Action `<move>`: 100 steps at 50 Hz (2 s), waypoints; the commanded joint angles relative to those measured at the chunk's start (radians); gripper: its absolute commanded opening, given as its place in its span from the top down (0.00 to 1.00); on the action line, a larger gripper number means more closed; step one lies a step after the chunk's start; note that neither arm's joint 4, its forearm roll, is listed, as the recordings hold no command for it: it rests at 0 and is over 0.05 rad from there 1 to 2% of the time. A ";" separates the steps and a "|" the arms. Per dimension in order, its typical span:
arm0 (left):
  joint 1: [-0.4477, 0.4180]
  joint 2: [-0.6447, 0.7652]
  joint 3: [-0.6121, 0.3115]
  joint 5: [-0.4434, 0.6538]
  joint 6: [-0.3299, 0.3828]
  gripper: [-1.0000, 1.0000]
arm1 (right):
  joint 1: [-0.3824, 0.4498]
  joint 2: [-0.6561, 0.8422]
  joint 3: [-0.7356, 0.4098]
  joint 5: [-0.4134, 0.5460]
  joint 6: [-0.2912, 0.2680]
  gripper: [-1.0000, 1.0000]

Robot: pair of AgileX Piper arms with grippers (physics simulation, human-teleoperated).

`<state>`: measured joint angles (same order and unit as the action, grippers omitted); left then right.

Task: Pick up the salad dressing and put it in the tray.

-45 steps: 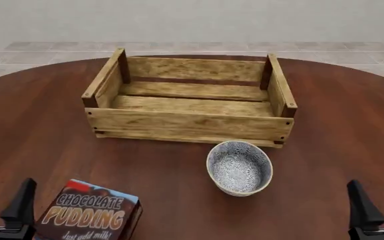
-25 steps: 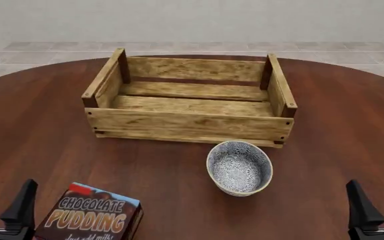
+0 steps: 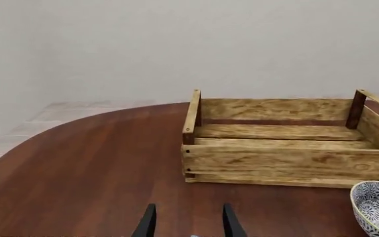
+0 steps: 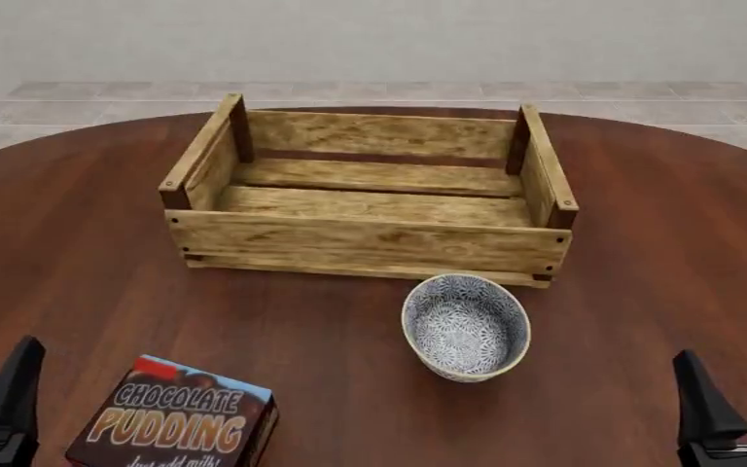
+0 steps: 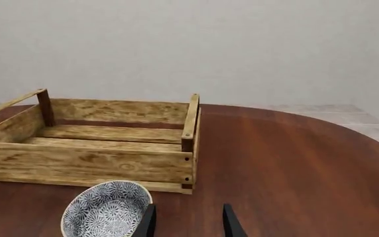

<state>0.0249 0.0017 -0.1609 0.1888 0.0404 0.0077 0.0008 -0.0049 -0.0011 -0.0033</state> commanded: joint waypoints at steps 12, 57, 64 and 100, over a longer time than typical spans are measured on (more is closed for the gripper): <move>0.069 -0.001 -0.159 0.193 0.027 0.00 | 0.002 0.000 -0.001 -0.003 0.011 0.00; 0.319 0.001 -0.212 0.381 0.063 0.00 | 0.008 0.000 -0.005 -0.003 0.016 0.00; 0.340 0.001 -0.204 0.388 0.059 0.00 | 0.010 -0.001 -0.004 -0.001 0.007 0.00; 0.473 0.038 -0.163 0.387 0.070 0.00 | 0.013 0.000 -0.004 0.008 0.001 0.00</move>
<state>0.4621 0.0229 -0.3325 0.5738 0.1100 0.0203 0.0005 -0.0056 0.0030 -0.0021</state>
